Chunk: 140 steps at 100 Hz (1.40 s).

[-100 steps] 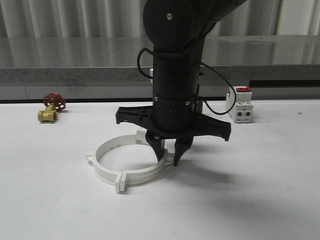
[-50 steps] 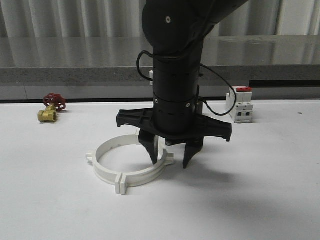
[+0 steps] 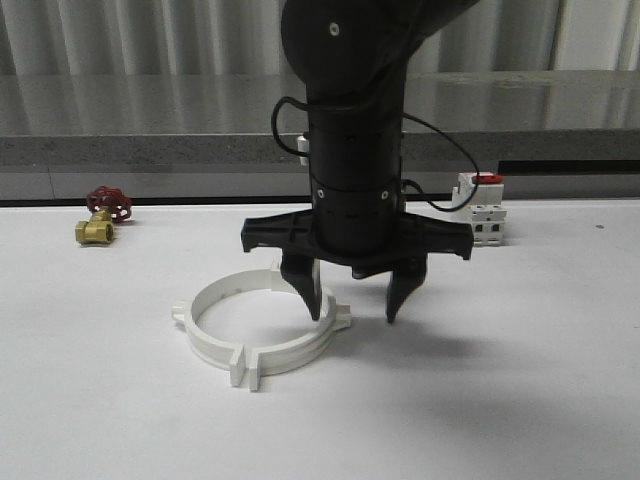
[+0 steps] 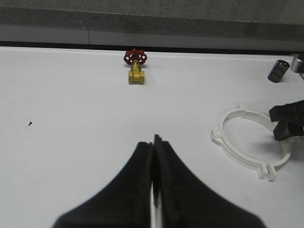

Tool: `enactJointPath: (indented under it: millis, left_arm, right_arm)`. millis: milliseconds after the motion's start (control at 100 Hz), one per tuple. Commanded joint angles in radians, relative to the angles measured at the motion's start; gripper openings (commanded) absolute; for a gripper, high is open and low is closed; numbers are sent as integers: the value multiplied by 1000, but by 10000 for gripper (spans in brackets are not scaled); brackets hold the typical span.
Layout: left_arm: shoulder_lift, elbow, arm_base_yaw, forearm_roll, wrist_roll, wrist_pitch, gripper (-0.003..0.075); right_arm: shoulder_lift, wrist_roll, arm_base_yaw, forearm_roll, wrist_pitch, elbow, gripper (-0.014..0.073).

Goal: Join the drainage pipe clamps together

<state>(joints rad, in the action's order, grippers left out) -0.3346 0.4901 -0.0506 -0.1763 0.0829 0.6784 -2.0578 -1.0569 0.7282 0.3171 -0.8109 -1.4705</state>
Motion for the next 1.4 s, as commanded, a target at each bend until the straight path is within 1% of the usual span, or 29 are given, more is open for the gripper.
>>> enactJointPath:
  millis: [0, 170, 300, 440, 550, 660, 800, 970, 1130, 1200, 1270, 1390]
  left_arm:
    - [-8, 27, 6, -16, 1, -69, -21]
    - [-8, 27, 6, -16, 1, -69, -21]
    - [-8, 27, 6, -16, 1, -69, -21]
    - [-8, 27, 6, -16, 1, -69, -21]
    - [-8, 27, 6, -16, 1, -69, -21]
    - [-8, 27, 6, -16, 1, -69, -21]
    - [-8, 27, 6, -16, 1, -69, -21]
    - [-8, 27, 6, -16, 1, -69, -21]
    - [-8, 27, 6, -16, 1, -69, -21]
    - [-8, 27, 6, -16, 1, -69, -21]
    - [-8, 27, 6, -16, 1, -69, -21]
    - [-8, 27, 6, -16, 1, -69, -21]
  right_arm:
    - [57, 65, -1, 13, -17, -74, 477]
    - [94, 156, -1, -9, -44, -147, 477]
    - [179, 219, -2, -7, -5, -152, 477]
    - [285, 324, -4, -6, -19, -152, 477]
    - [372, 412, -12, 33, -37, -149, 477]
    - [466, 435, -40, 88, -33, -106, 477]
    - [605, 470, -136, 93, -20, 11, 477]
    - [796, 510, -316, 93, 10, 180, 477]
    - [968, 513, -490, 93, 18, 328, 477]
    - [1046, 513, -550, 91, 21, 395, 477]
    - [1121, 513, -586, 86, 22, 463, 477]
    - [1237, 513, -594, 72, 9, 575, 477]
